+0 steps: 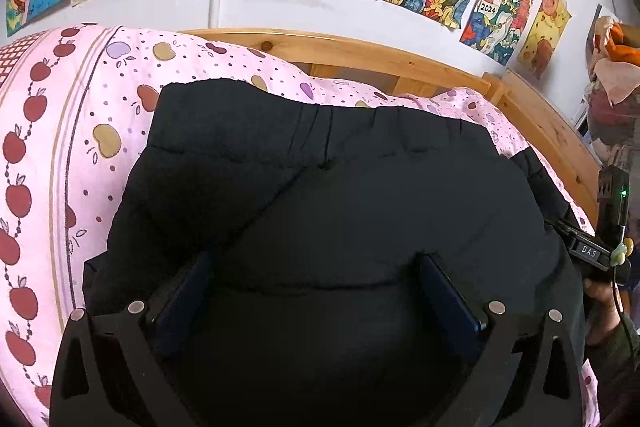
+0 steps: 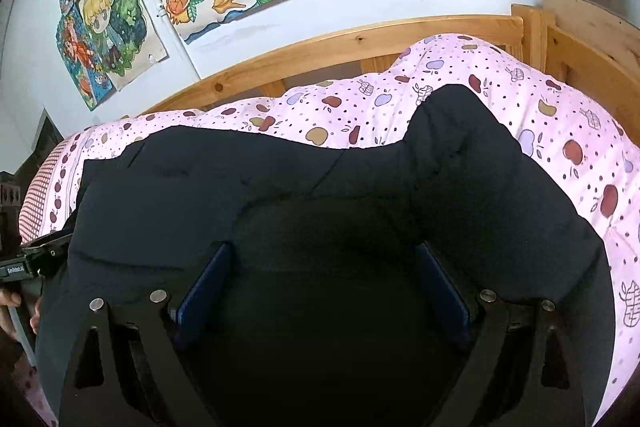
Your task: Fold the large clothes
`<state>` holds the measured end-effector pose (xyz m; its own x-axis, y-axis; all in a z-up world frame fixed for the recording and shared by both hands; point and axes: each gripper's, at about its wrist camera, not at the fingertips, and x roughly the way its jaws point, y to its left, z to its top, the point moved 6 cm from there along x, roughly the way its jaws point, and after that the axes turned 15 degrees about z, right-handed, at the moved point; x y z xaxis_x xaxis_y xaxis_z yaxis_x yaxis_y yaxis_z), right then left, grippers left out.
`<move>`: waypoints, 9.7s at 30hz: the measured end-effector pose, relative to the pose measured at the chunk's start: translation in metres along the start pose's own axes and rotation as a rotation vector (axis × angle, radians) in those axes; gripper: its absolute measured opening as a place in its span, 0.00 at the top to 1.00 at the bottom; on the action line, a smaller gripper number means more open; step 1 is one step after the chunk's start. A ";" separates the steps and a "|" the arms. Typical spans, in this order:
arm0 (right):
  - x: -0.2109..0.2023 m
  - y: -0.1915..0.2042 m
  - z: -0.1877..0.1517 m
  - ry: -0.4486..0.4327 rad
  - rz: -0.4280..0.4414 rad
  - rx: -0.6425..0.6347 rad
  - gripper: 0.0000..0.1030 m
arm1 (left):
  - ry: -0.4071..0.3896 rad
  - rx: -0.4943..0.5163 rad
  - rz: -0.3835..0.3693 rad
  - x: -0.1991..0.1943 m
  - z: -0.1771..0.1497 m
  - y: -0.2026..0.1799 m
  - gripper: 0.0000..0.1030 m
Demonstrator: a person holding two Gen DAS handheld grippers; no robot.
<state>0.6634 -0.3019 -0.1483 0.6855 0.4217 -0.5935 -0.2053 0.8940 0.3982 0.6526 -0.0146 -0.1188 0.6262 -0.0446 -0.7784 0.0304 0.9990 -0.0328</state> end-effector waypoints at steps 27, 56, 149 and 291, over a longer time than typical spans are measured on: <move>-0.058 0.007 -0.009 -0.167 -0.027 -0.043 0.12 | -0.143 -0.063 -0.091 -0.042 -0.007 0.020 0.00; -0.112 -0.072 -0.049 -0.190 -0.185 0.160 0.06 | -0.043 -0.016 -0.022 -0.043 -0.045 0.093 0.00; -0.185 0.098 -0.096 -0.063 -0.104 0.111 0.22 | 0.036 0.041 0.059 -0.192 -0.120 0.118 0.12; -0.405 0.308 -0.331 -0.302 -0.216 -0.297 0.02 | -0.448 -0.016 0.291 -0.448 -0.380 0.062 0.00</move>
<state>0.0914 -0.1473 -0.0167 0.8979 0.1975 -0.3933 -0.1960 0.9796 0.0446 0.0785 0.0689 -0.0105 0.8784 0.2412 -0.4126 -0.2042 0.9699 0.1324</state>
